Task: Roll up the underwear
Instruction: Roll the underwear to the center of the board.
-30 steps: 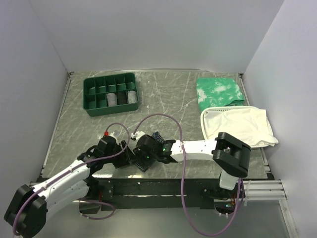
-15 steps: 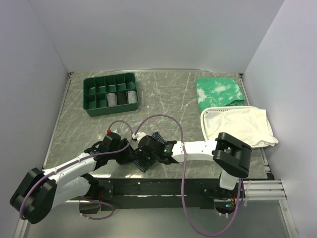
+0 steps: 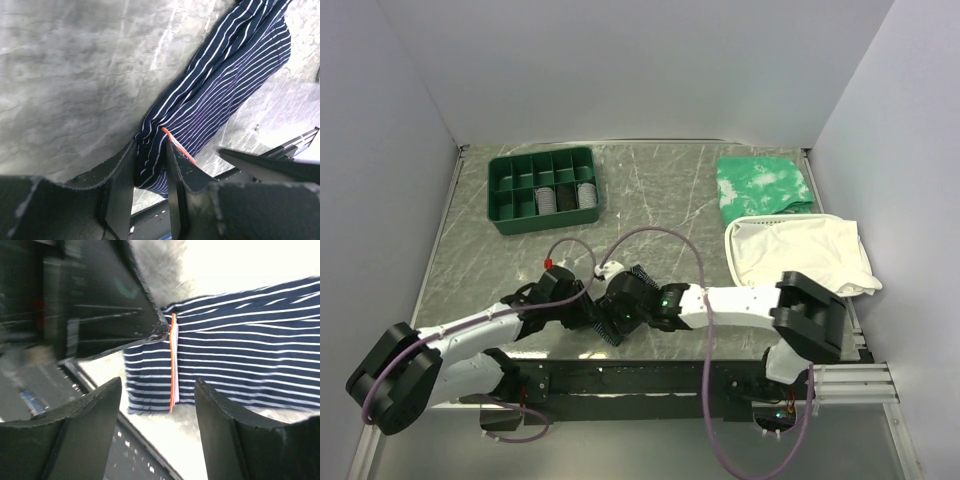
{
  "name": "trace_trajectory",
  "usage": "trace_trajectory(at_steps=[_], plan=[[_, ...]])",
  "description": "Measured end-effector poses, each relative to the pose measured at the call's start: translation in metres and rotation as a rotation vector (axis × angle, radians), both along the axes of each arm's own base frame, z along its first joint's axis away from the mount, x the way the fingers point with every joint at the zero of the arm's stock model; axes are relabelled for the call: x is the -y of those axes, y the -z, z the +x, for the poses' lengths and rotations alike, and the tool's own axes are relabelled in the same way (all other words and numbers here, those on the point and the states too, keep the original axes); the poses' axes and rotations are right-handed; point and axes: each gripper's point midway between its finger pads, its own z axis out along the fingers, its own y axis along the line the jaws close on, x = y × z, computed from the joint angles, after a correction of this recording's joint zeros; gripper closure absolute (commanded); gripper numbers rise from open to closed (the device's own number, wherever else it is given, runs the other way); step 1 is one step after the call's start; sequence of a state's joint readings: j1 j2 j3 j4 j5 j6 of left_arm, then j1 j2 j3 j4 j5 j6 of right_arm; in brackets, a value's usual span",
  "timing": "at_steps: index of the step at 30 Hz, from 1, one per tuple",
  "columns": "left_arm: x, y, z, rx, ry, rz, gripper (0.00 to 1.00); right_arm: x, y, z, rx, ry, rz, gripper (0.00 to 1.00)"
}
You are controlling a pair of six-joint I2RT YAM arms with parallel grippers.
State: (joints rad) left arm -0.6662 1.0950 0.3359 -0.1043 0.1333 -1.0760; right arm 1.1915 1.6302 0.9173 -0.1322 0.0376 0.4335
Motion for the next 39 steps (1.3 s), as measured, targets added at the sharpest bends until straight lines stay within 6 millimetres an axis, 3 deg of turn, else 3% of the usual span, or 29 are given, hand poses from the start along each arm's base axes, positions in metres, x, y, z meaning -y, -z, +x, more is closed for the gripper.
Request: trace_trajectory(at_steps=[6,8,16,28,39], plan=[[0.008,0.0,0.003,-0.019,0.02,0.017,0.68,-0.001,-0.055,-0.003,0.125,-0.01,0.097,0.3],[0.011,0.0,0.005,-0.026,0.027,0.025,0.68,-0.004,-0.06,-0.01,0.151,-0.032,0.099,0.32],[0.017,0.0,0.011,-0.054,0.038,0.052,0.68,0.0,-0.019,-0.032,0.187,-0.102,-0.06,0.33],[0.018,0.0,0.011,-0.069,0.04,0.06,0.68,0.007,0.004,-0.021,0.242,-0.087,-0.152,0.39],[0.02,0.001,0.012,-0.076,0.045,0.063,0.69,0.009,0.019,-0.01,0.286,-0.055,-0.198,0.55]])
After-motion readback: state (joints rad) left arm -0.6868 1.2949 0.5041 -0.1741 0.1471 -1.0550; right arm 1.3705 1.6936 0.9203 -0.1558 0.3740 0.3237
